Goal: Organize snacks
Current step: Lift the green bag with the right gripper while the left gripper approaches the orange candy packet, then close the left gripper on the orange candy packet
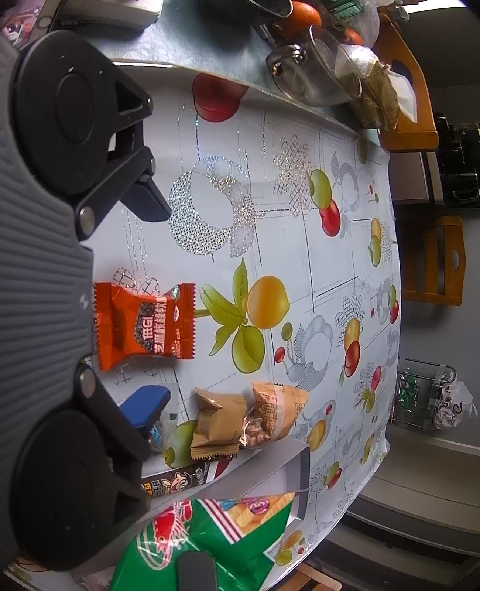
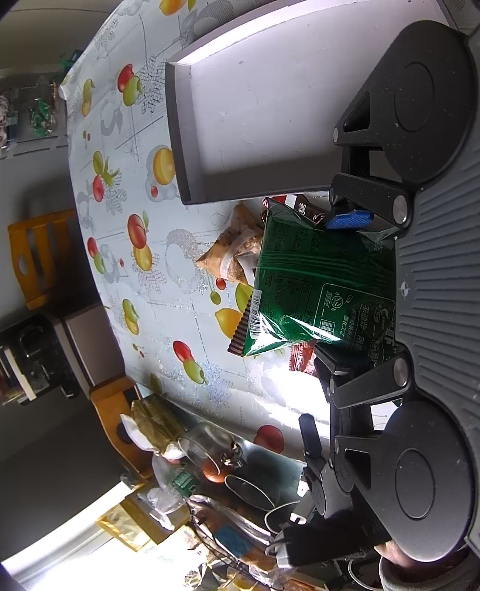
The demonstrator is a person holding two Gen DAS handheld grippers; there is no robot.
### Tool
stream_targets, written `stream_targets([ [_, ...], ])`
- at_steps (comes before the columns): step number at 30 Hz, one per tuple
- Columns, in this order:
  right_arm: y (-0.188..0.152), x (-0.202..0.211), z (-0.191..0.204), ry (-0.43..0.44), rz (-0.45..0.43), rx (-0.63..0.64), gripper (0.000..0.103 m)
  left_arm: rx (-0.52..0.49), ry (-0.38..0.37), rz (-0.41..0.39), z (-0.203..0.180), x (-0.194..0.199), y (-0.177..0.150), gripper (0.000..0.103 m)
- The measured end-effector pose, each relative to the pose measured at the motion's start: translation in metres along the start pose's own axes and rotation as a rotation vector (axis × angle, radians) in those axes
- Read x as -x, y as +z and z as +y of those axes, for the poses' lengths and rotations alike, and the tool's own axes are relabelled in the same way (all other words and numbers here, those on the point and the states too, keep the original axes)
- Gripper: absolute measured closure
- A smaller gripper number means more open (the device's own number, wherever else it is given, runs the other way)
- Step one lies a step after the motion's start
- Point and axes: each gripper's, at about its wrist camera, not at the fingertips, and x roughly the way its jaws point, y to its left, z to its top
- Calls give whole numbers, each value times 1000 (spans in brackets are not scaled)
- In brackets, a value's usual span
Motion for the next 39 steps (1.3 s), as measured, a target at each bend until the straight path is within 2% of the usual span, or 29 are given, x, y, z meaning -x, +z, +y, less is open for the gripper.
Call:
stream_targets([
  [5, 0, 0, -1, -1, -3, -9, 42, 0, -13, 30, 1, -12, -2, 21],
  [12, 0, 0, -2, -2, -7, -16, 42, -5, -38, 39, 1, -21, -4, 25],
  [14, 0, 0, -3, -4, -8, -17, 42, -11, -35, 49, 1, -24, -6, 31],
  [24, 1, 2, -5, -7, -13, -25, 42, -130, 11, 24, -15, -28, -11, 35],
  [27, 1, 3, -6, -6, -16, -24, 42, -143, 14, 12, -18, -26, -12, 46],
  [30, 1, 3, -6, -4, -17, -23, 42, -161, 9, 4, -21, -23, -13, 62],
  [39, 1, 6, -6, 2, -25, -18, 42, -146, -9, 22, -21, -17, -15, 66],
])
